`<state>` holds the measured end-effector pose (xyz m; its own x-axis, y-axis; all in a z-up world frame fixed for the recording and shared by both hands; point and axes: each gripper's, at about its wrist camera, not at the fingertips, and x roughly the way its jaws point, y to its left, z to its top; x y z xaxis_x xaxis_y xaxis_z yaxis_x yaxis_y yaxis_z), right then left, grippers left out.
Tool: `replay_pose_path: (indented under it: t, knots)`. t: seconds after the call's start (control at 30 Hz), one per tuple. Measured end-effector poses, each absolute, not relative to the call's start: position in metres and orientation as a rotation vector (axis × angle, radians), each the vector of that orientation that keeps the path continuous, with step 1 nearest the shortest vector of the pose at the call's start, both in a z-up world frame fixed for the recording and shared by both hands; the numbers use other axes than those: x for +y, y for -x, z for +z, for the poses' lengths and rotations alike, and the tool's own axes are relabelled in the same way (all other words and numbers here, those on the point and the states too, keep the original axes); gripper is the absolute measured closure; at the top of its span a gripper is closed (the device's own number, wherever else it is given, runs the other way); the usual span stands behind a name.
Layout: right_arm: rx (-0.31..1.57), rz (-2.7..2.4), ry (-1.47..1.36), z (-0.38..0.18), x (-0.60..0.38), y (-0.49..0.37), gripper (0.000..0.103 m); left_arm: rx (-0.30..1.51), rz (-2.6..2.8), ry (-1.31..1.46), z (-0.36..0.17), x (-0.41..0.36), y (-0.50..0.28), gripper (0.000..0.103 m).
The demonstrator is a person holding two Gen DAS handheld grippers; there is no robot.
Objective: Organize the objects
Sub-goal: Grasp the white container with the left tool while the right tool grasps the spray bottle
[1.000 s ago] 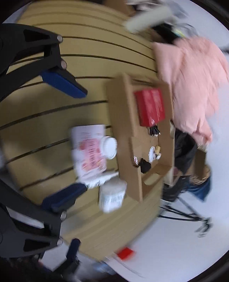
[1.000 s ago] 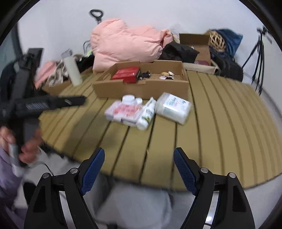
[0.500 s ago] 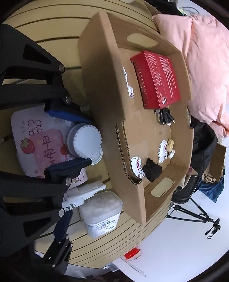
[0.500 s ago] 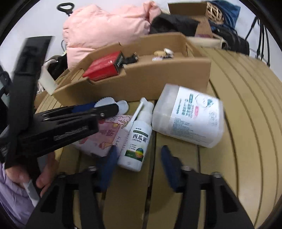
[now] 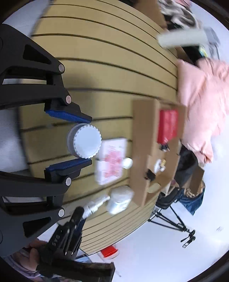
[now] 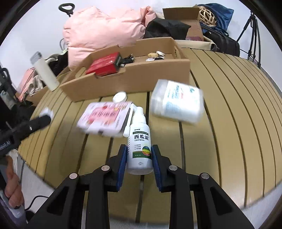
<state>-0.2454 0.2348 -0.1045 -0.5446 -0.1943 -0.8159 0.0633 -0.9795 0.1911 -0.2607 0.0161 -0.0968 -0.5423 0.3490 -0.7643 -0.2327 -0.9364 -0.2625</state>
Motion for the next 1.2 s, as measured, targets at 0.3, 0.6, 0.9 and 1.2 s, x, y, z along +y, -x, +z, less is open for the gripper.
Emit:
replay_pose_path:
  t: [0.3, 0.6, 0.9, 1.2]
  knots:
    - [-0.232, -2.624, -1.345, -0.081, 0.23, 0.192, 0.072, -0.171, 2.508, 1.285, -0.083, 0.013, 0.234, 0.066]
    - [-0.143, -2.629, -1.191, -0.015, 0.21, 0.3, 0.072, -0.21, 2.477, 1.317, -0.039, 0.018, 0.372, 0.066]
    - [-0.251, -2.485, -1.614, -0.098, 0.182, 0.497, 0.072, 0.035, 2.475, 1.532, -0.106, 0.033, 0.484, 0.066]
    - [-0.268, -2.396, -1.595, -0.09, 0.192, 0.502, 0.068, 0.006, 2.517, 1.42, -0.086, 0.024, 0.438, 0.037]
